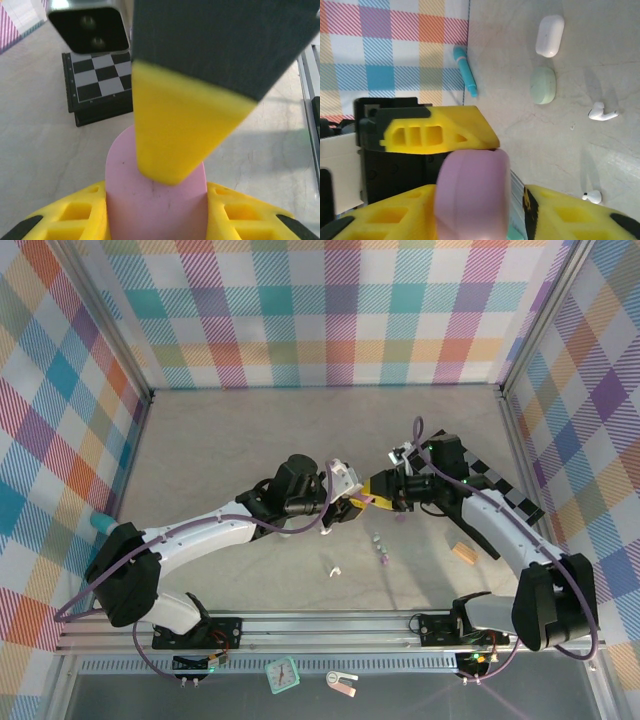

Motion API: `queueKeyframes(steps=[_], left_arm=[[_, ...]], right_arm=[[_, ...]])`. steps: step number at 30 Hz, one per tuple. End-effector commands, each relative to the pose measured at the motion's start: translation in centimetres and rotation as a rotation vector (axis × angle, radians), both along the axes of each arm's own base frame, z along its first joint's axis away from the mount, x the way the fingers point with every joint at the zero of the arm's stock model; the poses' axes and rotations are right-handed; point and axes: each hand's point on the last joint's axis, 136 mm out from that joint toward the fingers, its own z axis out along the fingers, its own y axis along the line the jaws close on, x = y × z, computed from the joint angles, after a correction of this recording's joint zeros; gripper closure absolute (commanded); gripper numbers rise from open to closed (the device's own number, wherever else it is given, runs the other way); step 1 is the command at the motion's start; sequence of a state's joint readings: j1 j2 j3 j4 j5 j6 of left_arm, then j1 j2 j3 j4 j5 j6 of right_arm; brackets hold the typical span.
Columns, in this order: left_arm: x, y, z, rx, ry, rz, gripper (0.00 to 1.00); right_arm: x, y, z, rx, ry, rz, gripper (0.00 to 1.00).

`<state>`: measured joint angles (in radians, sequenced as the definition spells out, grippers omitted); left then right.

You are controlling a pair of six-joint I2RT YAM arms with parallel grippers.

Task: Insert wireless bluetooth earbuds into charging case

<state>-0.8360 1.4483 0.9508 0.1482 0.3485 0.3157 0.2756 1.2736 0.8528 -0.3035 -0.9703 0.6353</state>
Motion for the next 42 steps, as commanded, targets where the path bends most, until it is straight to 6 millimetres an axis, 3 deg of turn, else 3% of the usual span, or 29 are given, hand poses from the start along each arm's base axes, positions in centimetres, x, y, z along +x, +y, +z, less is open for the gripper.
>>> queueKeyframes(steps=[1,4,8,11,15,18,22,31,39,42], left_arm=[[0.1,0.0,1.4,-0.051,-0.061,-0.008,0.65],[0.2,0.1,1.4,-0.062,-0.070,0.002,0.58],[0.7,0.5,1.8,-0.121,-0.078,0.046,0.23],[1.2,1.3,3.4,-0.271,-0.121,0.104,0.00],[1.8,3.7,6.2,-0.550,-0.221,0.217,0.00],[2.3,4.8,6.7,-0.706,-0.169,0.239,0.04],[1.5,2.9,6.8,-0.681,-0.168,0.097,0.05],[1.2,2.5,8.1,-0.683,-0.231,0.045,0.10],[0.3,1.6,8.5,-0.684,-0.225,-0.049,0.30],[0.5,1.8,8.6,-0.683,-0.239,-0.043,0.33]], right_arm=[[0.3,0.5,0.8,0.025,0.001,0.011,0.63],[0.6,0.5,1.0,0.034,0.010,0.000,0.74],[1.0,0.8,2.6,0.081,-0.005,-0.014,0.79],[1.3,0.9,4.0,0.122,-0.015,-0.021,0.82],[1.5,1.3,5.5,0.205,-0.007,-0.008,0.82],[1.6,1.5,6.2,0.263,0.008,0.000,0.82],[1.8,1.7,7.2,0.327,0.026,0.002,0.83],[2.1,1.7,8.2,0.377,0.027,-0.031,0.85],[2.0,2.2,8.4,0.412,0.027,-0.040,0.87],[1.7,2.2,8.4,0.417,0.030,-0.043,0.87]])
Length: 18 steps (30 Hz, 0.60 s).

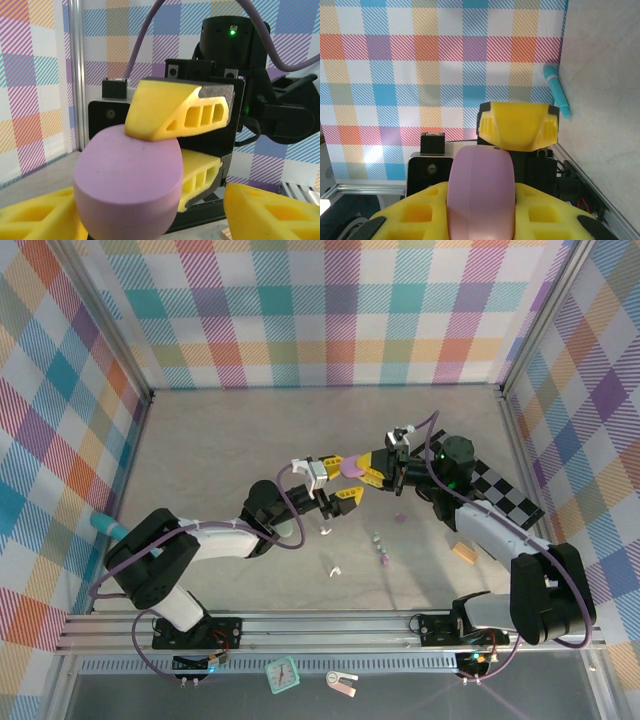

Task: Insert wireless bluetooth earbuds into charging case

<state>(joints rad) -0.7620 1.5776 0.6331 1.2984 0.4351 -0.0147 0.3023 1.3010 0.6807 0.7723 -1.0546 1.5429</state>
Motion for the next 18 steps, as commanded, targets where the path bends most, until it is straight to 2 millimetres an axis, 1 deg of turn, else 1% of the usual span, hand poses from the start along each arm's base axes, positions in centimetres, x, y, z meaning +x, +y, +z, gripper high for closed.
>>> queueKeyframes(steps=[1,2,4,10,13,15,18], left_arm=[[-0.54,0.10,2.37,-0.048,-0.087,-0.035,0.37],[-0.54,0.15,2.52,-0.051,-0.089,-0.035,0.38],[-0.58,0.17,2.69,-0.051,-0.096,-0.038,0.44],[-0.68,0.02,2.45,-0.041,-0.104,-0.053,0.57],[-0.74,-0.05,2.46,-0.042,-0.102,-0.060,0.62],[-0.77,-0.08,2.53,-0.043,-0.103,-0.064,0.63],[-0.90,-0.15,2.69,-0.045,-0.106,-0.073,0.71]], right_arm=[[-0.26,0.10,0.78,0.026,-0.034,-0.007,0.87],[-0.30,0.10,0.78,0.025,-0.034,-0.008,0.88],[-0.36,0.07,0.76,0.025,-0.032,-0.012,0.88],[-0.42,0.12,0.81,0.025,-0.029,-0.013,0.88],[-0.50,0.20,0.34,0.014,-0.018,-0.011,0.88],[-0.54,0.24,0.14,0.011,-0.010,-0.009,0.89],[-0.49,0.26,-0.05,0.005,-0.006,-0.012,0.88]])
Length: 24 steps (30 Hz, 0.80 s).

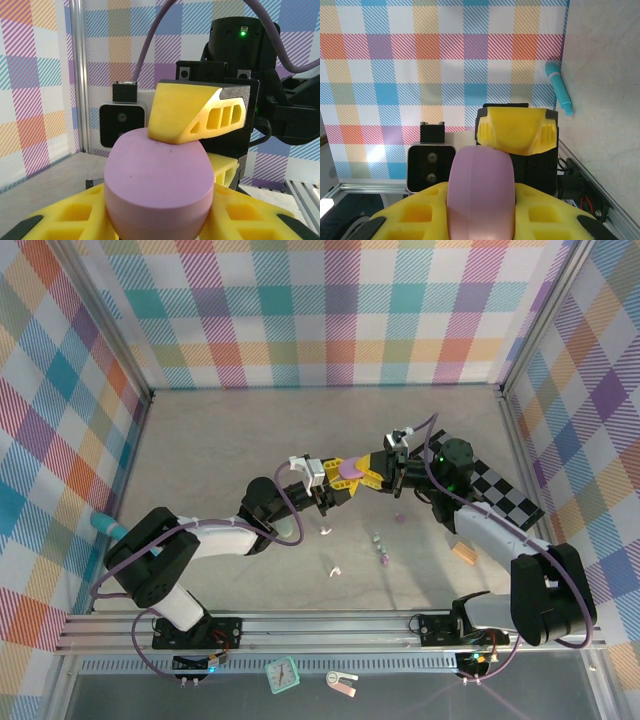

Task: Insert wireless bluetooth earbuds into charging case

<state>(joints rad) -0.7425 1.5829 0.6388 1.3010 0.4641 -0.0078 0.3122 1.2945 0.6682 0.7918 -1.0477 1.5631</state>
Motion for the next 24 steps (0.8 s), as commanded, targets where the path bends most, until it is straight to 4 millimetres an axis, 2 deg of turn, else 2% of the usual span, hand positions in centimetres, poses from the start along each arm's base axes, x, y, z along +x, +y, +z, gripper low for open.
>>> queueKeyframes(steps=[1,3,7,11,12,15,19,24], left_arm=[[-1.2,-0.4,2.7,-0.050,-0.091,-0.068,0.73],[-1.3,-0.4,2.6,-0.050,-0.085,-0.072,0.78],[-1.3,-0.2,2.5,-0.048,-0.077,-0.075,0.78],[-1.2,0.4,2.1,-0.041,-0.066,-0.073,0.78],[-1.3,0.7,2.1,-0.040,-0.064,-0.079,0.78],[-1.5,1.4,1.9,-0.036,-0.046,-0.097,0.78],[-1.5,2.0,1.5,-0.029,-0.014,-0.122,0.77],[-1.8,2.3,1.3,-0.020,-0.003,-0.156,0.77]], right_arm=[[-0.1,0.1,-0.1,-0.005,-0.012,-0.017,0.85],[-0.1,0.1,-0.2,-0.015,-0.010,-0.020,0.74],[-0.2,-0.1,0.2,-0.039,-0.048,-0.018,0.41],[-0.2,-0.9,0.1,-0.137,-0.091,-0.030,0.22],[-0.2,-1.1,0.7,-0.159,-0.135,-0.041,0.17],[-0.3,-1.7,1.6,-0.260,-0.289,-0.055,0.09],[-0.2,-2.6,1.9,-0.439,-0.460,-0.046,0.04],[-1.4,-1.8,3.1,-0.559,-0.821,0.058,0.01]])
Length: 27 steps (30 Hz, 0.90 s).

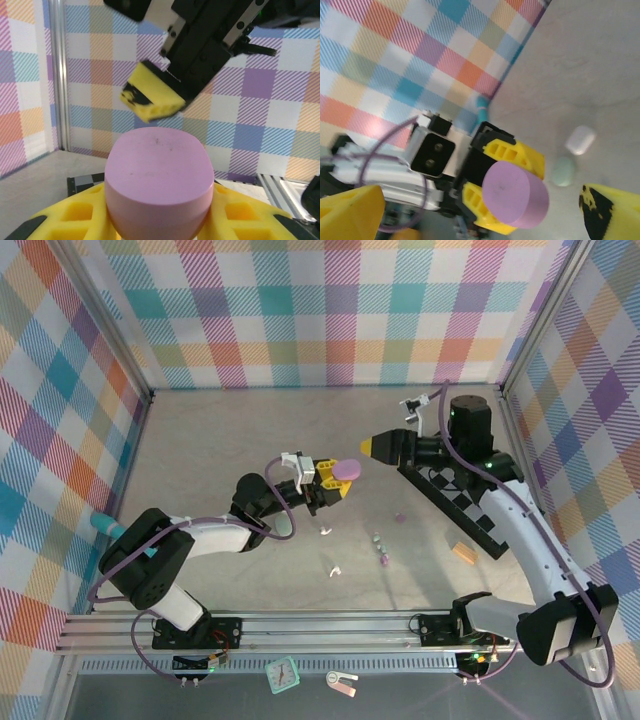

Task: Insert wireless bluetooth earbuds into charging case

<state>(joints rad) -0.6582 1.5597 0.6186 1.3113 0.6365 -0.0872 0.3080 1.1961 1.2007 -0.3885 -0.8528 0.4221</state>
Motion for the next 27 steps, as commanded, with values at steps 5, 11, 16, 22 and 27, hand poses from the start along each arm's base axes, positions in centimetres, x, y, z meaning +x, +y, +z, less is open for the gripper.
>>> queueKeyframes(steps=[5,11,16,22,27], left_arm=[[-1.7,1.0,1.7,-0.024,-0.044,-0.079,0.77],[-2.2,1.0,2.2,-0.022,-0.052,-0.105,0.78],[-2.5,0.9,2.6,-0.018,-0.054,-0.131,0.78],[-2.7,0.8,3.3,-0.025,-0.068,-0.145,0.78],[-3.0,0.7,3.8,-0.030,-0.061,-0.177,0.78]], right_arm=[[-4.4,0.7,-1.1,-0.267,-0.575,0.251,0.01],[-5.3,1.2,-0.9,-0.283,-0.751,0.336,0.01],[-4.1,1.6,-2.0,-0.330,-0.744,0.336,0.01],[-2.7,1.7,-2.6,-0.364,-0.736,0.289,0.01],[-1.9,1.6,-3.0,-0.385,-0.728,0.262,0.01]])
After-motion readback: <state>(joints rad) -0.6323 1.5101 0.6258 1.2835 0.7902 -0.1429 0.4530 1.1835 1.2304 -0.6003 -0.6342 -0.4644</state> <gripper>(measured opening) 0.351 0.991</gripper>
